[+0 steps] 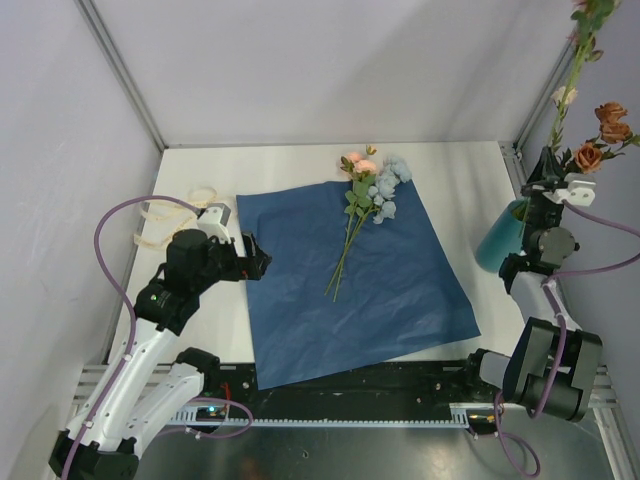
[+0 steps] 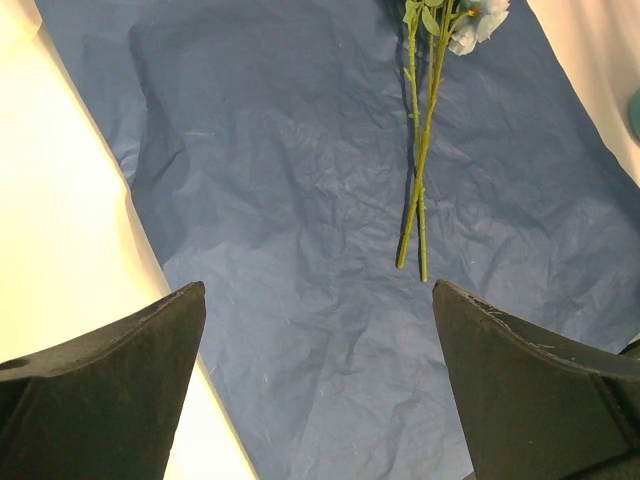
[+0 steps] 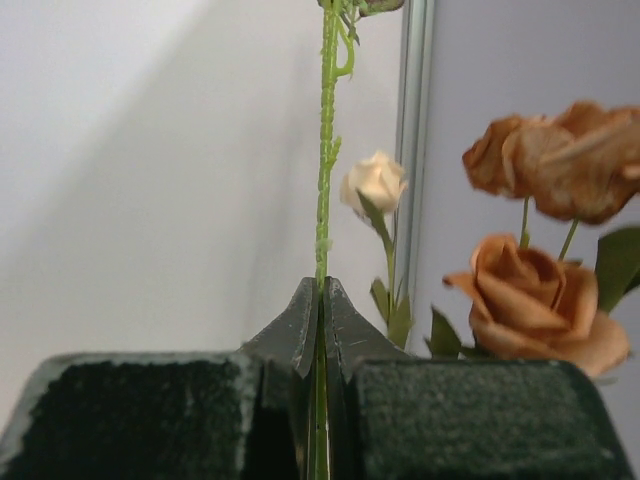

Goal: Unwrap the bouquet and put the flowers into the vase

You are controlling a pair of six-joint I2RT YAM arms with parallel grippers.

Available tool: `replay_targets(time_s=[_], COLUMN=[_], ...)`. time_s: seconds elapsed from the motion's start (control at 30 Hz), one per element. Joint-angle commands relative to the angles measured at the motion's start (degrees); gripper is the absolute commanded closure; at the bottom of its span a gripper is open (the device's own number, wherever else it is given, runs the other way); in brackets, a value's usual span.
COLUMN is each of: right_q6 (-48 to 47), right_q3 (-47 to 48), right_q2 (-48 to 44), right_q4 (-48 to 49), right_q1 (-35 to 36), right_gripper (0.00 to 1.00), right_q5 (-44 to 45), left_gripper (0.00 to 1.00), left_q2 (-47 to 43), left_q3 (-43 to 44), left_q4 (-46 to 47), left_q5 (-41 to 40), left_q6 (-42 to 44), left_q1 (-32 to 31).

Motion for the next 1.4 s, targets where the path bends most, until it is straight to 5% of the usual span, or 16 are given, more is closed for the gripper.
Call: replay_targets(time_s=[0.0, 0.4, 1.37], right_q6=[5.7, 12.3, 6.7], right_q3=[5.7, 12.2, 12.1], right_q2=[0.7, 6.5, 13.2], right_q4=[12.7, 13.6, 14.0], right_q1=[-2.0, -4.0, -2.0], right_gripper=[1.00, 1.00, 1.00], right_q5=[-4.1, -10.0, -9.5], left_gripper=[0.00, 0.00, 0.00], left_q2=[-0.5, -0.9, 0.6], left_q3=[-0.1, 0.0, 0.4], left_q4=[0.6, 0.6, 0.6], left_q5=[0.7, 1.0, 2.2], left_q6=[1.1, 1.1, 1.3], left_q1=[0.3, 0.3, 0.3])
